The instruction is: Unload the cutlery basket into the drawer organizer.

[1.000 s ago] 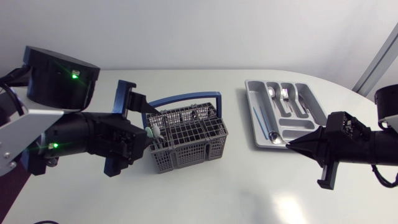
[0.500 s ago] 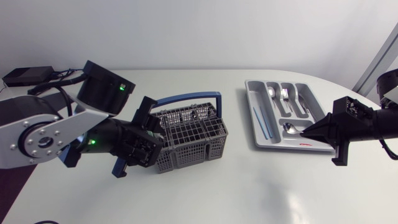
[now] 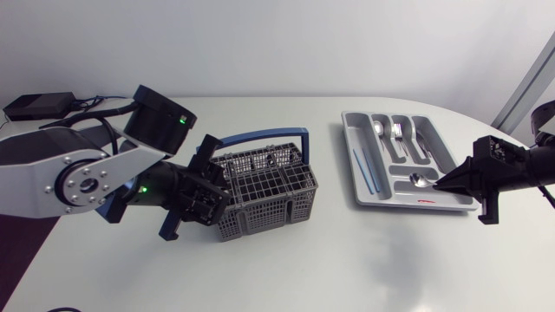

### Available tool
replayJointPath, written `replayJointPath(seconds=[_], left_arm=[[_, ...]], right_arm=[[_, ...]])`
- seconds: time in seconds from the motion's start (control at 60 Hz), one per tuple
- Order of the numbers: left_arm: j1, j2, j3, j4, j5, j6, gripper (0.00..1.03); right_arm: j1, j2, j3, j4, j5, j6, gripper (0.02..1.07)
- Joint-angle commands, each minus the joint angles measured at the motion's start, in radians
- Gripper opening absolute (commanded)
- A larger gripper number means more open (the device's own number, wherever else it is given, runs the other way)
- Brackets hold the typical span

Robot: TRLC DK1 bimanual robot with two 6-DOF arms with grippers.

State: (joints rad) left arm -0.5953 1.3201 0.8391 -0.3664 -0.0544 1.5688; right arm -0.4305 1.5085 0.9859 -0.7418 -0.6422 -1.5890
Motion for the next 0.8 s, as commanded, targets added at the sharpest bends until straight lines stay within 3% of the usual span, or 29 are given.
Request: replayJointPath(seconds=[0.0,0.15,0.567,0.65,0.783], left_arm=[[0.008,0.022,0.025,0.014,-0.005,0.031,0.29],[0.006,0.034,0.022,0.034,-0.007,0.025,0.19],[0.000,0.002,0.014,0.052,-0.007,-0.009,0.18],[-0.001,-0.015,0.009,0.067,-0.007,-0.016,0.18],[-0.001,-0.047,-0.005,0.072,-0.007,-0.021,0.17]], right_arm=[[-0.017,0.062,0.036,-0.021,0.012,-0.068,0.10],[-0.017,0.148,0.054,0.013,0.047,-0.094,0.10],[0.012,0.380,0.178,0.165,0.161,-0.077,0.10],[0.019,0.403,0.192,0.185,0.185,-0.063,0.29],[0.026,0.392,0.185,0.206,0.210,-0.039,0.78]])
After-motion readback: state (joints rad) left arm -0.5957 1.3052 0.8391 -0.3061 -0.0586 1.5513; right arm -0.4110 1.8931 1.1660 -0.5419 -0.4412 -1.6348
